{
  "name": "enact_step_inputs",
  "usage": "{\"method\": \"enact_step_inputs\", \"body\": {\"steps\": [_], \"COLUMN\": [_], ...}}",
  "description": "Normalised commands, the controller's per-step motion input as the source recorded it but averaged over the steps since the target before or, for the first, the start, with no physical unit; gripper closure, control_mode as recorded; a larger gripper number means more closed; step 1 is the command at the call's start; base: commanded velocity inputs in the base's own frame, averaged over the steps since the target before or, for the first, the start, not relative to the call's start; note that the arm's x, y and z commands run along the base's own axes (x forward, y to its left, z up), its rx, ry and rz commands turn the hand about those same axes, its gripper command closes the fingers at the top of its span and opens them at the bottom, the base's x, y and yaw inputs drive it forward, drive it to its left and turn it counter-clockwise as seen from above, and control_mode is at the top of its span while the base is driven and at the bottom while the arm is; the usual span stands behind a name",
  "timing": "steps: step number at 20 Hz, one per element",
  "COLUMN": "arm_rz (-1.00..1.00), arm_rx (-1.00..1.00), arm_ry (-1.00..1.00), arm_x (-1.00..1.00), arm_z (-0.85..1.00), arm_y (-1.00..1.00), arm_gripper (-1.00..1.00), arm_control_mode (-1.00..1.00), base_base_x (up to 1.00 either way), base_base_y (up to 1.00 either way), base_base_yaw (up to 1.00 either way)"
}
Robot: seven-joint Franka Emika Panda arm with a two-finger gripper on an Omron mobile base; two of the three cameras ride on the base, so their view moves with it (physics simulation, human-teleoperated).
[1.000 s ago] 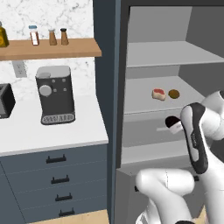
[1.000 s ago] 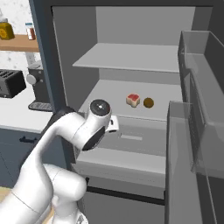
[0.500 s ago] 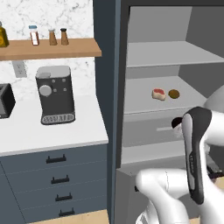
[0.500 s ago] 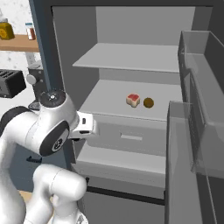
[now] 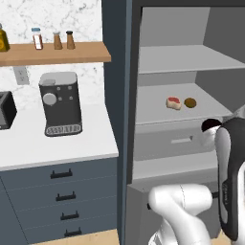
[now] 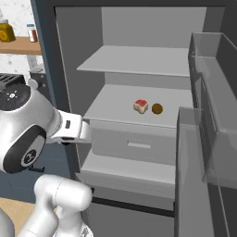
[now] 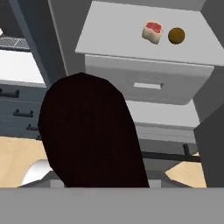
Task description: Place one avocado and one steak in each tupperware on the nearby counter, to pack two identical lunches.
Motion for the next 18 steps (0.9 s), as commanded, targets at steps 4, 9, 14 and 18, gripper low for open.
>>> {"method": "enact_step_inputs", "body": {"steps": [4,9,14,18], "arm_rz": [-0.04,0.00,0.00,0.00], "arm_rx": [0.21,0.02,0.00,0.00], "arm_ry": [-0.02,-0.02,0.00,0.00], "arm_x": [-0.58,-0.21,0.00,0.00], "arm_z": [0.41,0.03,0.00,0.00], "arm_y": [0.12,0.10,0.00,0.00], "arm_gripper": [1.00,1.00,1.00,1.00], "arm_control_mode": [-1.00,-1.00,1.00,1.00], "base_base_x": [0.00,0.00,0.00,0.00], "base_base_y": [0.00,0.00,0.21,0.96], "base_base_yaw": [0.00,0.00,0.01,0.02]}}
